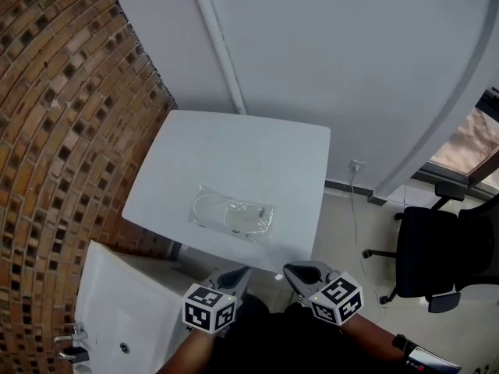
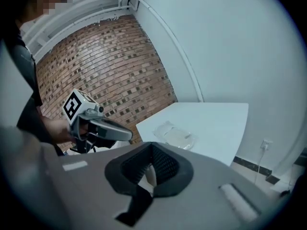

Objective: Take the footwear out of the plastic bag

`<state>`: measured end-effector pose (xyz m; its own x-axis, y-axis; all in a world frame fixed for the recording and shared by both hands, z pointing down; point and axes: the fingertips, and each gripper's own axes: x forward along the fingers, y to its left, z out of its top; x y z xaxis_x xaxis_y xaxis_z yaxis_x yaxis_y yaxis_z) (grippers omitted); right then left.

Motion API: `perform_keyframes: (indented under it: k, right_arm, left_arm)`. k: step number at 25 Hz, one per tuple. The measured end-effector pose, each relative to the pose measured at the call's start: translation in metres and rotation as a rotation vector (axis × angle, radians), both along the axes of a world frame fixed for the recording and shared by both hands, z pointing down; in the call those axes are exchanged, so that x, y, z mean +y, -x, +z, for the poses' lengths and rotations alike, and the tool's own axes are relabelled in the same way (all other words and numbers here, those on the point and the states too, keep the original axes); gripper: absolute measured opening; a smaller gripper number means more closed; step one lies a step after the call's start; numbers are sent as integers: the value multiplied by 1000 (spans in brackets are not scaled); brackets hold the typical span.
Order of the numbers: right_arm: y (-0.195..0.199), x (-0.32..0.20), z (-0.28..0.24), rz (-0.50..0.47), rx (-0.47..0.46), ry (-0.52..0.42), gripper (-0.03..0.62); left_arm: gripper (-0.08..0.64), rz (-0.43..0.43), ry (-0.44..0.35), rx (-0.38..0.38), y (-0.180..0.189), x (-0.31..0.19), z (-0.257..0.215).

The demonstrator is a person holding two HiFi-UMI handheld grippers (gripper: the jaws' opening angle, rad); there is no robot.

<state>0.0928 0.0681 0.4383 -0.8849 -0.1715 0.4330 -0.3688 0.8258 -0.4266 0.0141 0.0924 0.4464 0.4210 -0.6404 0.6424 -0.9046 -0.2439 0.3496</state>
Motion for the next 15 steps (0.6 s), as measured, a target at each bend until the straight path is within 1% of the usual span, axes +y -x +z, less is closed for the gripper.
perform_keyframes:
  k: [2, 4, 6, 8, 11, 13, 15]
  right_arm:
    - [6, -5, 8, -1, 4, 4, 2]
    - [15, -13, 17, 7, 18, 8, 2]
    - [25, -22, 23, 23, 38, 0, 2]
    - [36, -32, 23, 54, 53, -14, 2]
    - [49, -48, 23, 109, 82, -40, 2]
    - [58, -54, 29, 129, 125, -57, 2]
    - [66, -54, 41, 125, 192, -71, 2]
  left_arm:
    - [8, -7, 9, -19, 14, -10, 4]
    - [8, -6, 13, -14, 27, -23, 6]
    - [8, 17, 22, -4, 40, -36, 8]
    - [8, 51, 28, 3, 51, -49, 9]
    - [8, 113, 9, 5, 66, -73, 9]
    - [8, 164, -5, 6, 74, -87, 11]
    - [8, 215, -4, 6, 81, -98, 18]
